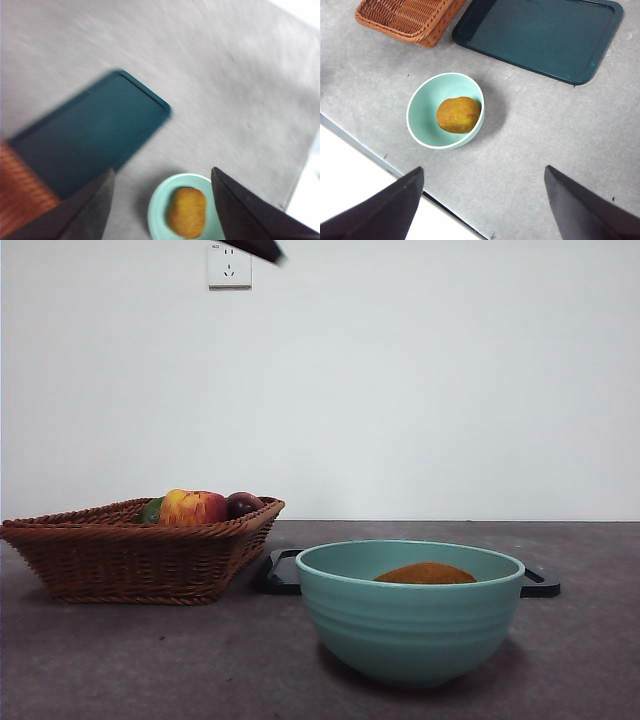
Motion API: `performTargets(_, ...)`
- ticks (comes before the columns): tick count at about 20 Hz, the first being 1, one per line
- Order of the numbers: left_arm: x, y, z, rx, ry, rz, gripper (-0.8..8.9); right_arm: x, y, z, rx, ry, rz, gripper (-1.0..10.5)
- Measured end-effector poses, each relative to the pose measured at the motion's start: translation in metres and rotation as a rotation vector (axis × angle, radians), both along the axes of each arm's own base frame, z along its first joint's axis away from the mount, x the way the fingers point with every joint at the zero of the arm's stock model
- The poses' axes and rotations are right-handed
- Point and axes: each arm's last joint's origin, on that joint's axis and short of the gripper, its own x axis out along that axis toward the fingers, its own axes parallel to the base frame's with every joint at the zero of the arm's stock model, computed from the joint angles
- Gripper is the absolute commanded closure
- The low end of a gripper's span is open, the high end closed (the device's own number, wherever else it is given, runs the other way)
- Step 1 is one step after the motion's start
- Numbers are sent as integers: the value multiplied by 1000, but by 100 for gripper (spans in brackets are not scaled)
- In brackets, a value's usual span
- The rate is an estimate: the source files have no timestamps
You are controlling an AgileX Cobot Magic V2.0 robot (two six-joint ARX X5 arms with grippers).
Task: Pick up the wifruite, put it on the bowl, pick up the plate, put it on desk
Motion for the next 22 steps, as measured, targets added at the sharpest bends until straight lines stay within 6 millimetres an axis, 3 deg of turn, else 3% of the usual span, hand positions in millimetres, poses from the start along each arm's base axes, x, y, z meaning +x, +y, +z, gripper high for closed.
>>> performTargets(4,-8,37,7,2,18,85,502,0,0,0,0,0,0,561)
performTargets(7,-16,55,-12,-18,76,69,502,0,0,0,0,0,0,561)
performTargets(15,-45,69,-75,-28,315,-97,502,0,0,0,0,0,0,561)
performTargets(22,-48,70,-81,-19,369,-120,502,0,0,0,0,-2,0,561)
